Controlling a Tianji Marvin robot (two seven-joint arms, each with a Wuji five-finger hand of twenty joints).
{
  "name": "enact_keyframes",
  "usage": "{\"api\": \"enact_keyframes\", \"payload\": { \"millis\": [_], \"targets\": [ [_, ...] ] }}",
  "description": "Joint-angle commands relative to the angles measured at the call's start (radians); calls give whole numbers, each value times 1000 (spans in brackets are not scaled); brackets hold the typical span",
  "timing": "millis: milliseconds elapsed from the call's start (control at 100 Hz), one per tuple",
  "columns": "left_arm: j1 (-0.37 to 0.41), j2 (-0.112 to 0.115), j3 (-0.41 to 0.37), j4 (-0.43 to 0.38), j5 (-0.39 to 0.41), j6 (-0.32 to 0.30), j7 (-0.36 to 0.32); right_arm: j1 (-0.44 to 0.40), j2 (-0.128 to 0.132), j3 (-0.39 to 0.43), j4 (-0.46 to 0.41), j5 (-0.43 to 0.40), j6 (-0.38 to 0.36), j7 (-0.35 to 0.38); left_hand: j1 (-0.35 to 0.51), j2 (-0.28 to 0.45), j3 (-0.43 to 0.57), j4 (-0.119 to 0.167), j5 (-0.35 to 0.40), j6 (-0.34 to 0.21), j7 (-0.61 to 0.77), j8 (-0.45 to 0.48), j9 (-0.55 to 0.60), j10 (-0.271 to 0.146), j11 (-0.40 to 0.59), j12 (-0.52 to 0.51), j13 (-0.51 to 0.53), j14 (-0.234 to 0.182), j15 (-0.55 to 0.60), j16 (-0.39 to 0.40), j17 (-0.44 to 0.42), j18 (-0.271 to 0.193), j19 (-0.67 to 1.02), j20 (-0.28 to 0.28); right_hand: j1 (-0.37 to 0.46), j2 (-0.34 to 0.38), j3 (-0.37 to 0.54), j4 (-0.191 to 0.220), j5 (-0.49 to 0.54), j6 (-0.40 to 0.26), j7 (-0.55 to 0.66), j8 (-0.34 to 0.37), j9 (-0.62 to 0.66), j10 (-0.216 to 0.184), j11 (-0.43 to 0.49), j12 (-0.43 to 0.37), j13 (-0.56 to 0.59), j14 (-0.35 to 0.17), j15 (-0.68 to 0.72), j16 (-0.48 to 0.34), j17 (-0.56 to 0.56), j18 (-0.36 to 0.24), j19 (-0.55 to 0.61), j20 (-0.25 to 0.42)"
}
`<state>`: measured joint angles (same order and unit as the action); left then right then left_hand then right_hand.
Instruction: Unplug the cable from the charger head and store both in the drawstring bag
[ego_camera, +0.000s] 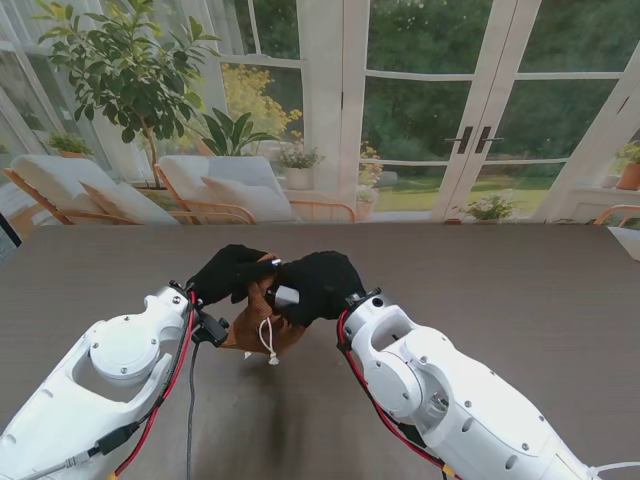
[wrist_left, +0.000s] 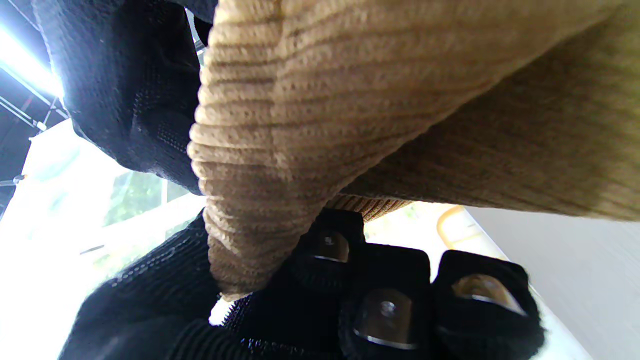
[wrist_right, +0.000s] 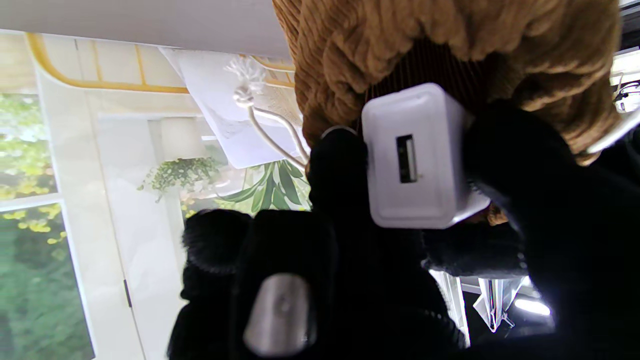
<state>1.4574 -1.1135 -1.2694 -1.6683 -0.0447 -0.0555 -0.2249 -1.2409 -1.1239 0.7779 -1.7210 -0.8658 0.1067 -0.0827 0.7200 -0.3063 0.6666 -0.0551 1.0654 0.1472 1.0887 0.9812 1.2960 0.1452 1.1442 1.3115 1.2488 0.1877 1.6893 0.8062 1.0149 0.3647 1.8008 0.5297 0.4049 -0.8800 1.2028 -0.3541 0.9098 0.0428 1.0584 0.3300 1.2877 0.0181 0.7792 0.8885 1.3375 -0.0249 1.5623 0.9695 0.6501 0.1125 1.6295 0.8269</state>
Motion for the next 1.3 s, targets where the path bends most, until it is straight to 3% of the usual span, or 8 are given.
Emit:
{"api": "enact_keyframes", "payload": {
  "millis": [0, 120, 180, 520, 910, 1070, 1200, 1290],
  "targets": [
    [-1, -6, 3, 0, -5, 6, -23, -5, -5, -5, -11, -9, 11, 11, 45, 29, 21, 15, 18, 143, 2, -5, 47, -16, 13, 30, 23, -112, 39, 2, 24, 19, 203, 9, -11, 33, 4, 57, 53, 45, -10, 49, 101, 17, -7, 2, -16, -150, 38, 11, 487, 12, 58, 23],
    [-1, -6, 6, 1, -6, 7, -24, -2, -6, -9, -11, -14, 34, 14, 46, 29, 20, 15, 19, 142, 2, -4, 48, -16, 13, 30, 23, -112, 39, 2, 24, 19, 203, 10, -56, 44, -13, 127, 54, 62, -65, 108, 80, 19, -11, 5, -16, -152, 26, 7, 484, 11, 43, 17],
    [-1, -6, 7, 1, -6, 9, -25, -1, -5, -10, -13, -20, 44, 18, 45, 29, 19, 15, 18, 142, 2, -4, 48, -16, 13, 30, 23, -112, 39, 2, 24, 19, 203, 10, -83, 43, -25, 187, 55, 68, -115, 209, 66, 20, -13, 3, -16, -151, 17, 3, 481, 12, 33, 16],
    [-4, -6, 13, 3, -10, 13, -27, -6, -1, -5, -22, -44, 75, 27, 47, 29, 18, 16, 18, 144, 2, -4, 48, -16, 12, 31, 23, -112, 38, 2, 24, 19, 202, 11, -137, 16, -74, 182, -1, 74, -136, 223, 2, 30, -15, 3, -15, -152, -7, -8, 473, 17, 2, 10],
    [-4, -2, 12, 7, -5, 3, -40, -19, 1, 39, -37, -42, 74, 33, 71, 44, -15, 7, -3, 154, -7, -2, 25, -6, 6, 39, 22, -105, 32, 2, 7, 21, 190, 14, -149, 130, -127, 206, -58, -19, -151, 222, -66, 14, -13, -14, -16, -126, -78, -44, 451, 31, -49, 10],
    [3, 13, -3, -8, 16, 6, -91, -25, -1, 72, -44, -26, 81, 24, 153, 116, -160, -27, -78, 167, -43, 12, -64, 26, -5, 67, -30, -75, -23, 52, -79, 18, 120, 62, -156, 200, -147, 225, -77, -63, -151, 230, -87, 15, -15, -27, -17, -86, -147, -79, 405, 52, -93, 15],
    [4, 21, -8, -16, 27, 1, -117, -19, -4, 89, -35, -15, 87, 17, 155, 130, -165, -39, -104, 164, -42, 18, -103, 41, -3, 74, -76, -60, -26, 68, -125, 17, 93, 81, -166, 245, -162, 237, -97, -72, -159, 233, -100, 25, -17, -32, -19, -60, -193, -101, 378, 66, -121, 15],
    [1, 25, -9, -19, 34, -6, -129, -10, -2, 95, -30, -6, 94, 34, 142, 128, -140, -45, -116, 160, -38, 27, -126, 54, -2, 81, -108, -39, -32, 93, -159, 23, 54, 143, -165, 259, -164, 243, -115, -74, -168, 232, -123, 25, -22, -36, -20, -36, -241, -122, 348, 78, -146, 15]
  ]
}}
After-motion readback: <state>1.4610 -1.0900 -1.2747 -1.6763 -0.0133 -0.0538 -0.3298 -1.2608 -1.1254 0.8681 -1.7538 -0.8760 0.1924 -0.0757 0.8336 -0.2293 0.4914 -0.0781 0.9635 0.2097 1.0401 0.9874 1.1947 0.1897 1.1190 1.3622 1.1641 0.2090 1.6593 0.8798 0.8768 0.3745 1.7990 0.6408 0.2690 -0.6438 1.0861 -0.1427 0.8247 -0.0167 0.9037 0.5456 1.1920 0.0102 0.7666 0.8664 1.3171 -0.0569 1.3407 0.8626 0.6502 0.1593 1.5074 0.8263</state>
